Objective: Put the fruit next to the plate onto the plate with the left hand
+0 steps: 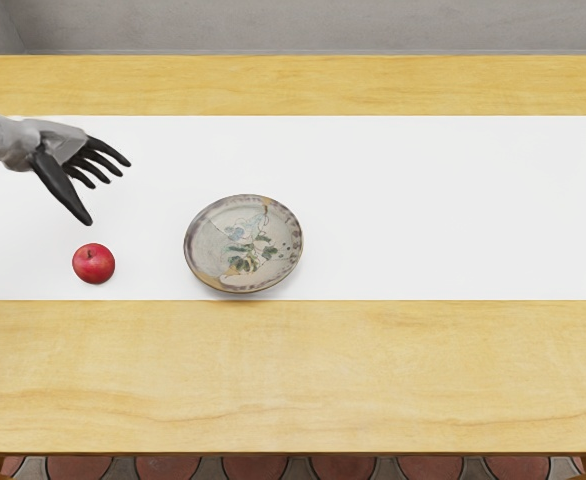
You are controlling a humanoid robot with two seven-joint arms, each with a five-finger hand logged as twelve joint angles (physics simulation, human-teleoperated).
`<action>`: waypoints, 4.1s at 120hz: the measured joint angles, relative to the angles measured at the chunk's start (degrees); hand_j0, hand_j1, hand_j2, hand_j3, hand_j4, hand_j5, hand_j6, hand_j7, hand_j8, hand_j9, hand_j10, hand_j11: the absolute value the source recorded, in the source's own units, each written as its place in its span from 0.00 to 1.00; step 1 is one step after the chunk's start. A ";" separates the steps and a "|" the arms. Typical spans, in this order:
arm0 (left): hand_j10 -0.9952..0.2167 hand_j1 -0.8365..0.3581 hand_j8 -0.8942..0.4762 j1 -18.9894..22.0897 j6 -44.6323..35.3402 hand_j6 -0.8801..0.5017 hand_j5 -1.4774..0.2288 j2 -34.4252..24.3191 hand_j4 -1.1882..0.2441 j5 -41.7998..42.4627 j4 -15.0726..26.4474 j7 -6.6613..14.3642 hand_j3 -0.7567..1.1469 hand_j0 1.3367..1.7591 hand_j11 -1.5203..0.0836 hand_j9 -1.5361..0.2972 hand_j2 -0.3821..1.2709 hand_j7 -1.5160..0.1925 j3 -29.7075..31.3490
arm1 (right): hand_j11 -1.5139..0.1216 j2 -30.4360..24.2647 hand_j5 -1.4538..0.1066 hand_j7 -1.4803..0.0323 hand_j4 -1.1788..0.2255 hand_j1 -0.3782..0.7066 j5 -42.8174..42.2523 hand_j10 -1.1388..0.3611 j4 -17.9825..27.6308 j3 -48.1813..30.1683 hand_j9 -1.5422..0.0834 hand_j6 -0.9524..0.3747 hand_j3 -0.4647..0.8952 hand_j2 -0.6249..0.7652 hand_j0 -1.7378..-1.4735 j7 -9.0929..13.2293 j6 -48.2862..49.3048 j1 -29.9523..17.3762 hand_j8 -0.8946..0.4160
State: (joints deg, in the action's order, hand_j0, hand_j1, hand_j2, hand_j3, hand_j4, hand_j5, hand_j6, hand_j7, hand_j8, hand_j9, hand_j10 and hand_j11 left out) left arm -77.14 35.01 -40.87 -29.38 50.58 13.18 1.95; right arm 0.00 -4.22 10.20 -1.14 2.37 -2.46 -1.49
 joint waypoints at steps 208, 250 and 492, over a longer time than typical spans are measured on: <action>0.61 0.74 0.47 -31.53 -70.01 0.46 0.68 27.06 0.65 16.28 47.54 4.58 0.40 0.76 0.74 0.66 0.26 0.70 66.48 | 0.91 0.00 0.91 0.96 0.82 0.06 0.00 0.74 0.00 0.00 0.93 0.70 0.34 0.45 0.30 0.00 0.00 0.00 0.66; 0.61 0.74 0.47 -27.51 -70.01 0.45 0.67 29.59 0.65 16.36 41.55 4.14 0.40 0.76 0.74 0.66 0.26 0.70 66.23 | 0.91 0.00 0.91 0.96 0.82 0.06 0.00 0.74 0.01 0.00 0.93 0.70 0.34 0.45 0.30 0.00 0.00 0.00 0.66; 0.39 0.34 0.49 -24.02 -69.54 0.51 0.17 29.27 0.58 16.48 38.09 3.90 0.40 0.73 0.23 0.21 0.47 0.21 67.52 | 0.90 0.00 0.91 0.96 0.82 0.06 0.00 0.74 0.00 0.00 0.93 0.70 0.34 0.45 0.30 0.00 0.00 0.00 0.66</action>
State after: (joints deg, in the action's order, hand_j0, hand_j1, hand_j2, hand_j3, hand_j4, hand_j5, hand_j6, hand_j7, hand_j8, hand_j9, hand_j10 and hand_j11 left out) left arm -101.16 -34.53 -11.60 -12.90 88.67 17.08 69.48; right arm 0.00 -4.22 10.20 -1.14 2.37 -2.46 -1.49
